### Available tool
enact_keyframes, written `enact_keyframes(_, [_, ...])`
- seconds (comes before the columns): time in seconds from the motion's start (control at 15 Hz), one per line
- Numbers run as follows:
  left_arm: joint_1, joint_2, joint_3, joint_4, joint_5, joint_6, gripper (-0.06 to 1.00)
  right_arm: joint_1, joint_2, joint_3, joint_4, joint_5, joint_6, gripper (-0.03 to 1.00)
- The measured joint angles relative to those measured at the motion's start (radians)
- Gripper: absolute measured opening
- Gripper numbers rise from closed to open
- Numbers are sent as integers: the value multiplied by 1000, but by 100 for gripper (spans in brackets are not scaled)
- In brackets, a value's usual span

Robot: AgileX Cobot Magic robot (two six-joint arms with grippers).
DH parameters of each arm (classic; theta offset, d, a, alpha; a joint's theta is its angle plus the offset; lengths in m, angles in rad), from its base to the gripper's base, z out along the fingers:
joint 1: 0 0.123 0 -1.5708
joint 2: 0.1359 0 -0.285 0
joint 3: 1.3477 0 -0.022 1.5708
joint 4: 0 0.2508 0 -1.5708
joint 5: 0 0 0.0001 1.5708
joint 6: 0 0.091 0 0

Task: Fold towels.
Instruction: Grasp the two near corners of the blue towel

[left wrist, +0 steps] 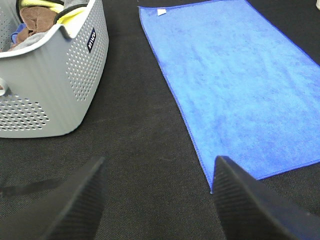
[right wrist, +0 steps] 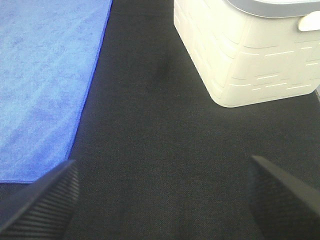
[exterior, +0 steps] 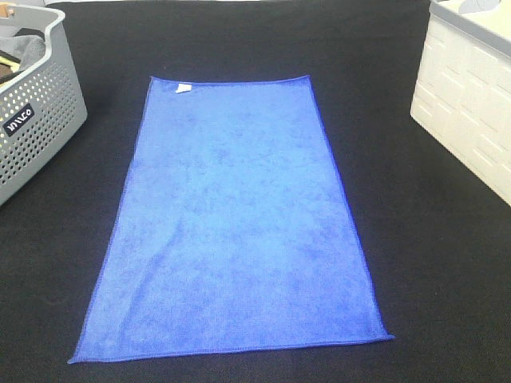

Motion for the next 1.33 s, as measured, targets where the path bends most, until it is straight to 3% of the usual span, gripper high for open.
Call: enact_keyframes(1.33, [0, 0, 0, 0, 0, 0, 60, 0, 0, 0, 0, 0, 0, 85])
